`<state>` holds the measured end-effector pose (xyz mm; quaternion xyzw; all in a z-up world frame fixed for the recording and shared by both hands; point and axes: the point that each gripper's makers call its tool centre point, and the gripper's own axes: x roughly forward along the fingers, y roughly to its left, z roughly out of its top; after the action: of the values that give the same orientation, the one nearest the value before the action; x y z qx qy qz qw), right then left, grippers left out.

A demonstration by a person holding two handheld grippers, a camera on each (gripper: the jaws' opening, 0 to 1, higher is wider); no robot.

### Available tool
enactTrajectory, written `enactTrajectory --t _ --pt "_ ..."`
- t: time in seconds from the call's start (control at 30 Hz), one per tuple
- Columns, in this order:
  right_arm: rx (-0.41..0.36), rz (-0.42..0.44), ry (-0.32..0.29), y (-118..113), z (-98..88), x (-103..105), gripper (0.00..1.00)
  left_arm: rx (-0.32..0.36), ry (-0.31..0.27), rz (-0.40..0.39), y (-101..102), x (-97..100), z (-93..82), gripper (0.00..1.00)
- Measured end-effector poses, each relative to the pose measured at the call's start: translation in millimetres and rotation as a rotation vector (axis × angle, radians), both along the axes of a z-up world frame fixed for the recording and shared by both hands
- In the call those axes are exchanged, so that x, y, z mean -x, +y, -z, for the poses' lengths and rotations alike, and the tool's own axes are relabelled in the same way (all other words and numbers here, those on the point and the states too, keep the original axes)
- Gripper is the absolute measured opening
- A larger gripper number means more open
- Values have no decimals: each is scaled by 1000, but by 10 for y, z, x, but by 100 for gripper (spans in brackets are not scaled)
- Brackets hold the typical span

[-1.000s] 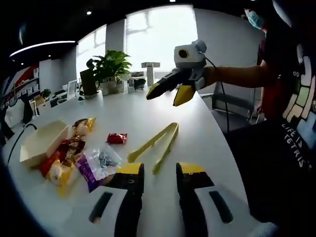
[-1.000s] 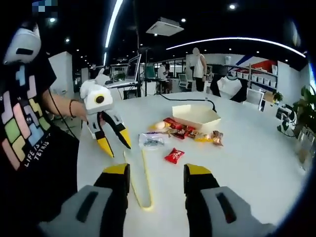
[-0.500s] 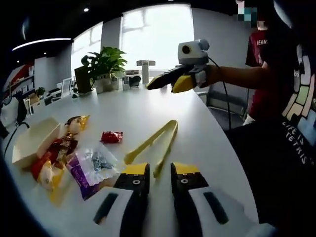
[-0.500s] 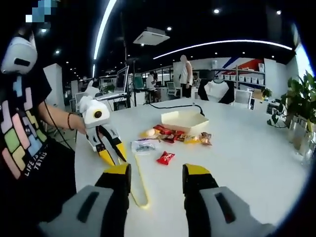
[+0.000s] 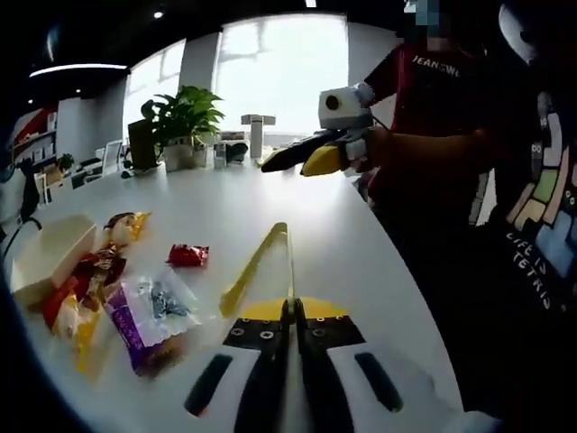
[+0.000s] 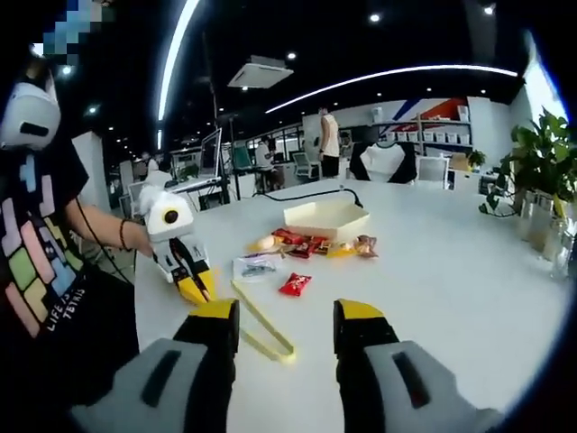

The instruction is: Place the target food into the container with the food tongs after gripping and lifting it, then release it inside without dropping or visibly crushing the food.

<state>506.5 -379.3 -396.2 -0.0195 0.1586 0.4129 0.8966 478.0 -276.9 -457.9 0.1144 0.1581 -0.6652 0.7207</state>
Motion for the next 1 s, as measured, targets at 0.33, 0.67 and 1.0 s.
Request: enactTrajectory --t 0.33,0.67,1.0 --pt "-1 7 -13 -10 -48 4 42 151 59 -57 90 -25 -382 2" --pt "-117 -2 41 91 -63 112 45 396 84 -99 255 -70 -1036 2" --pt "-386 -76 -30 457 -634 191 51 542 97 -32 177 87 -1424 2"
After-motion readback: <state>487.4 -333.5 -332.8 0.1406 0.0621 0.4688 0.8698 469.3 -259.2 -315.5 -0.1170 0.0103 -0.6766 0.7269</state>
